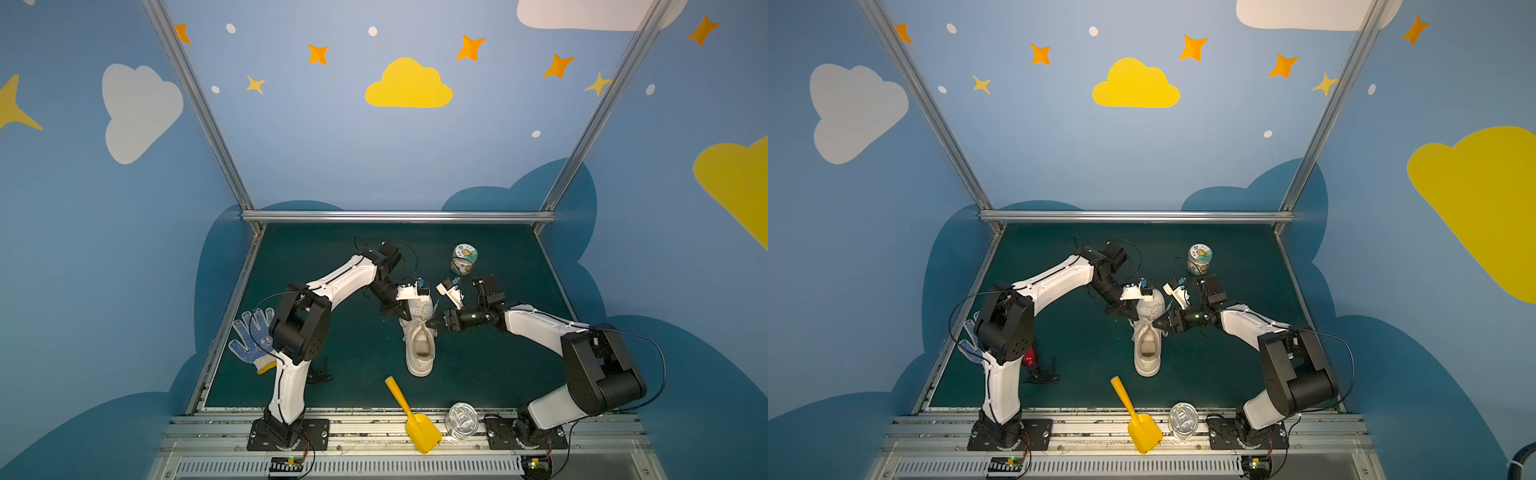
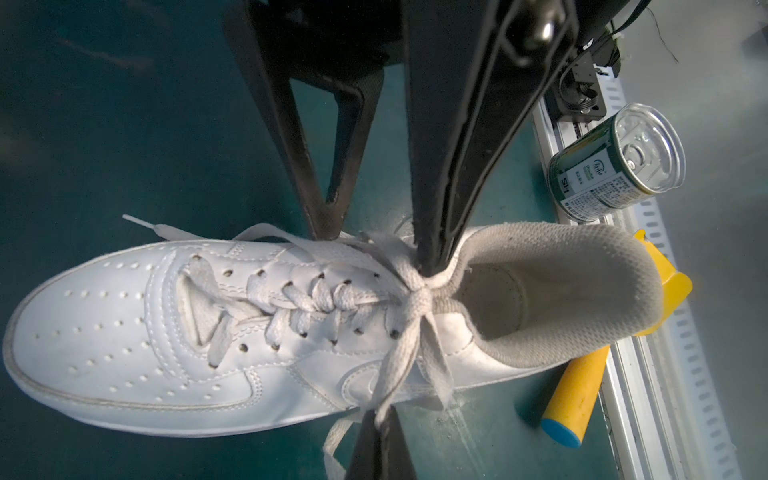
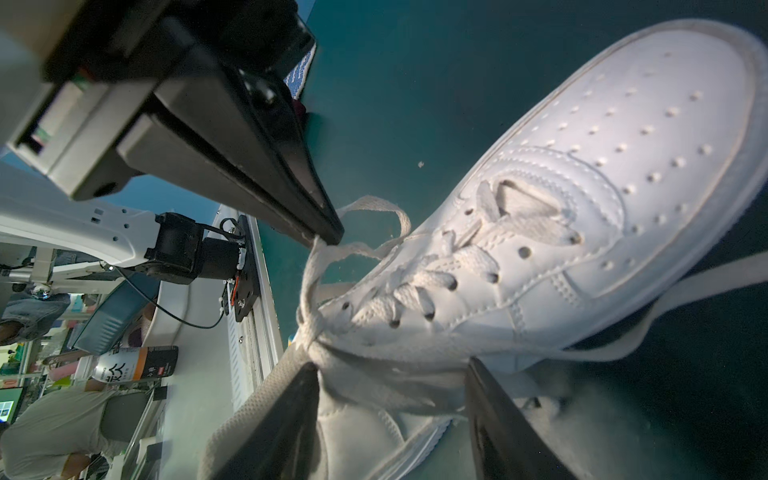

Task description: Tie the shoes

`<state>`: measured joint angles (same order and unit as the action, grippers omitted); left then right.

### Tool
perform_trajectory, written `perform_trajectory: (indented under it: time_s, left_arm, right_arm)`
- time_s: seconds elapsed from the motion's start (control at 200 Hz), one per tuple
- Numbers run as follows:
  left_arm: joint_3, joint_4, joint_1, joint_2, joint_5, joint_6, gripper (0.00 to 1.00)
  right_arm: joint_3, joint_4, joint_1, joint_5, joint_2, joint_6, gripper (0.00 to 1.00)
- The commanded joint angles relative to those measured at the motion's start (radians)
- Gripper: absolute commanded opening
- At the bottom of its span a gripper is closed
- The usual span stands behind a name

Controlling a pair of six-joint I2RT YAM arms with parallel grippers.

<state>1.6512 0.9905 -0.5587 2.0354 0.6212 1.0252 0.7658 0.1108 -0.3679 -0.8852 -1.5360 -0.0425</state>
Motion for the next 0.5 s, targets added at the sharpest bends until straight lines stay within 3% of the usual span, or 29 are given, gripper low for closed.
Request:
perform_trajectory:
  time_s: [0.0,0.29,0.496]
  left_arm:
    - [0.005,0.028,-0.003,0.013,0.024,0.000,0.03]
    - [0.001,0.026,-0.004,0.015,0.024,-0.002,0.03]
    - [-0.004,0.025,-0.006,0.014,0.022,-0.004,0.03]
  right_arm:
    - [0.030,0.021,0.003,-0.009,-0.023,0.024,0.58]
    - [0.026,0.026,0.001,-0.040,-0.044,0.023,0.59]
    - [-0.004,0.026,-0.011,-0.062,0.002,0.024,0.50]
